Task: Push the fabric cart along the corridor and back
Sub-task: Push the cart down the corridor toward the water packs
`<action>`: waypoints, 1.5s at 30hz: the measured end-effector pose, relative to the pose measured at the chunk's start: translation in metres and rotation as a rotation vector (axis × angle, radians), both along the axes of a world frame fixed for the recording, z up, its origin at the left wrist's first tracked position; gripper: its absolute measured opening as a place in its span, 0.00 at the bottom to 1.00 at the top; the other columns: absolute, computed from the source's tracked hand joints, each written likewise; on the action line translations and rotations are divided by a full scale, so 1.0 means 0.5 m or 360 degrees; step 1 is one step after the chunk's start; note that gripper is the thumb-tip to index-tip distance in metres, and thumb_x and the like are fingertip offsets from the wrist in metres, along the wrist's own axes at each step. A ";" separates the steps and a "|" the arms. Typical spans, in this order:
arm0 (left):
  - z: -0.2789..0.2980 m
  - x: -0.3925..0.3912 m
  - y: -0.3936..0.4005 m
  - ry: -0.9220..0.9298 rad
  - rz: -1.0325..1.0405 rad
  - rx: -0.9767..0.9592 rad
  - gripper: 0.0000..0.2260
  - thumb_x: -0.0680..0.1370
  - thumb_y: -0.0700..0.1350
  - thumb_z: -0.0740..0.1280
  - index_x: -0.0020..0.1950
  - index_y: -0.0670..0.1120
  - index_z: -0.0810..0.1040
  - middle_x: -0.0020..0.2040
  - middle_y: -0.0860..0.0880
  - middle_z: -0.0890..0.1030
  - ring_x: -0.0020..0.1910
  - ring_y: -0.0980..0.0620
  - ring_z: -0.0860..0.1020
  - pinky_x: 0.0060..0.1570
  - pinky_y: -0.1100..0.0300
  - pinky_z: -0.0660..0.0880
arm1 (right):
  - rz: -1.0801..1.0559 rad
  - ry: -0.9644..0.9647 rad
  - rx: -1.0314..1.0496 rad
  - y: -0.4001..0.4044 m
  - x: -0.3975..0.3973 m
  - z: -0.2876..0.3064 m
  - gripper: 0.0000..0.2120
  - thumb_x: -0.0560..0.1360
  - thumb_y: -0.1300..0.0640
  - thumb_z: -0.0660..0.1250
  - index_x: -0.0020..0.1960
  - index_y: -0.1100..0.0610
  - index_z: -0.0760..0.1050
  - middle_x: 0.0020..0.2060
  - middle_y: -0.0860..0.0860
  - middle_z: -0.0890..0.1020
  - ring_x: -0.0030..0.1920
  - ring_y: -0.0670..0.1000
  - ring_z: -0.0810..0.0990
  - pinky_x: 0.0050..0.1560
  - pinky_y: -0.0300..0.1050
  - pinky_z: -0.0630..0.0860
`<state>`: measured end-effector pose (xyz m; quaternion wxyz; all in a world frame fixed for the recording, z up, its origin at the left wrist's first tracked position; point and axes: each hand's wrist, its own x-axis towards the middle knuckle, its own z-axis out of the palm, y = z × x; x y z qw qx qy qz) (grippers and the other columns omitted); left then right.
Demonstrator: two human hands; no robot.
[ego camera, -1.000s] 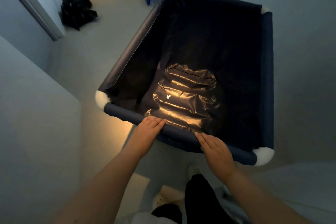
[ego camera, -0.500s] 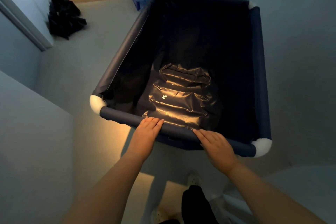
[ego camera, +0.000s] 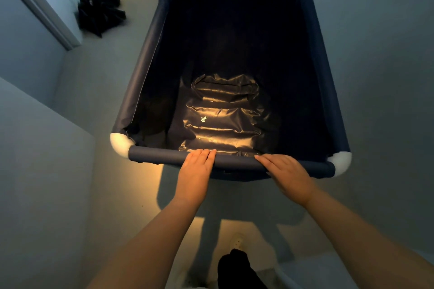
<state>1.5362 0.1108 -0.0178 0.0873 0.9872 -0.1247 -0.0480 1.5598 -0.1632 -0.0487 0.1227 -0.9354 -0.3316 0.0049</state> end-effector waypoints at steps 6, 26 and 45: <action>-0.005 0.038 -0.059 0.0045 0.0118 0.0041 0.31 0.75 0.37 0.63 0.75 0.44 0.54 0.71 0.47 0.65 0.70 0.48 0.61 0.71 0.55 0.53 | 0.0107 -0.0005 -0.0046 -0.053 0.095 0.008 0.34 0.67 0.67 0.73 0.70 0.56 0.65 0.59 0.55 0.78 0.57 0.55 0.76 0.60 0.49 0.70; -0.018 0.083 -0.080 0.0103 -0.0378 -0.0184 0.34 0.75 0.31 0.58 0.76 0.43 0.44 0.77 0.44 0.51 0.75 0.47 0.51 0.72 0.56 0.43 | -0.0372 0.0119 -0.0151 -0.048 0.197 0.034 0.29 0.66 0.78 0.64 0.63 0.57 0.73 0.58 0.56 0.77 0.60 0.58 0.73 0.69 0.56 0.57; -0.036 -0.029 -0.134 0.0181 -0.0562 -0.0127 0.38 0.75 0.38 0.62 0.75 0.43 0.39 0.77 0.46 0.48 0.74 0.50 0.49 0.70 0.60 0.41 | -0.0521 0.0161 0.0029 -0.104 0.053 0.037 0.24 0.67 0.76 0.64 0.59 0.58 0.75 0.56 0.56 0.78 0.58 0.57 0.73 0.66 0.57 0.65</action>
